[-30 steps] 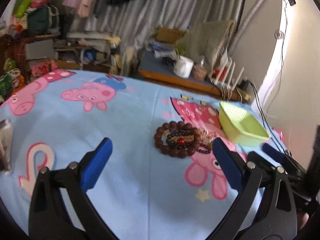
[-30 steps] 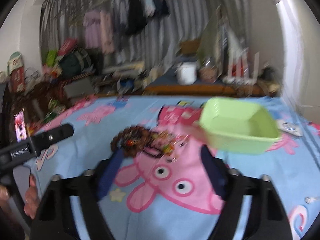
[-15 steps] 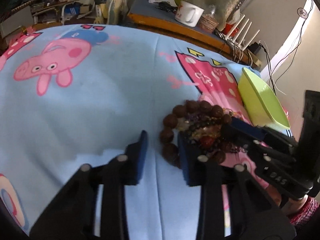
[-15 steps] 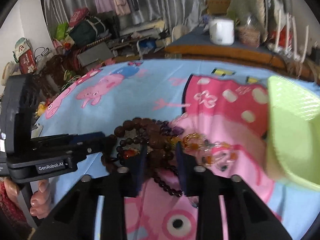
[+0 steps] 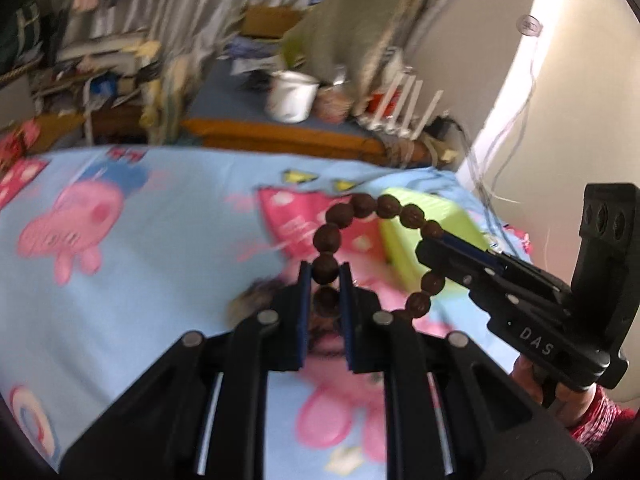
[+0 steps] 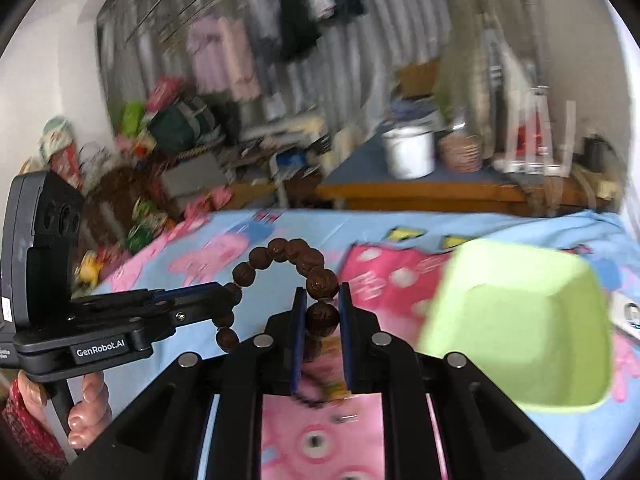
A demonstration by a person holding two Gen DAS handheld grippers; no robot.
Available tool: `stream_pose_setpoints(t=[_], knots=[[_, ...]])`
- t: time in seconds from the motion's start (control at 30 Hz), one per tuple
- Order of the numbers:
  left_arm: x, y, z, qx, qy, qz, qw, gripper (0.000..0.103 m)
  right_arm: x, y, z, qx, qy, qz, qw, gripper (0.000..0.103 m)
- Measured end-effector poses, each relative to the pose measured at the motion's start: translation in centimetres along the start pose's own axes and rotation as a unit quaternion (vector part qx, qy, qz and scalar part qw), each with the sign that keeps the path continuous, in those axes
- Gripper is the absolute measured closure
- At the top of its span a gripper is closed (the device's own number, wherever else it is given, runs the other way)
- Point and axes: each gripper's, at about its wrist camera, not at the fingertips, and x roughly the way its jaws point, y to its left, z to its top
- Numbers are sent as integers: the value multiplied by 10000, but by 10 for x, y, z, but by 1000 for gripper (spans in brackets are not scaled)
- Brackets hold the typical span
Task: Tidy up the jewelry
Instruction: 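Carry the brown bead bracelet over the green basket and open the left tool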
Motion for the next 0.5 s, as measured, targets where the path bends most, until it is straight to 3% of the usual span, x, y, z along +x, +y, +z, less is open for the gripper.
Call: stream_pose_setpoints(t=[0.2,0.37,0.5], knots=[[65,-84,36,666,57,-468,9967,90,-28,-95,8,802,-288,-671,9941,103],[123,-116,38,783,391,-507,9949,90,-25,-145,-4,1194,-147,-1024,9874,103],[147,-126,32,952,460,-335,9938,89,-11,-168,-14,1540,-65,-1045,9825,103]])
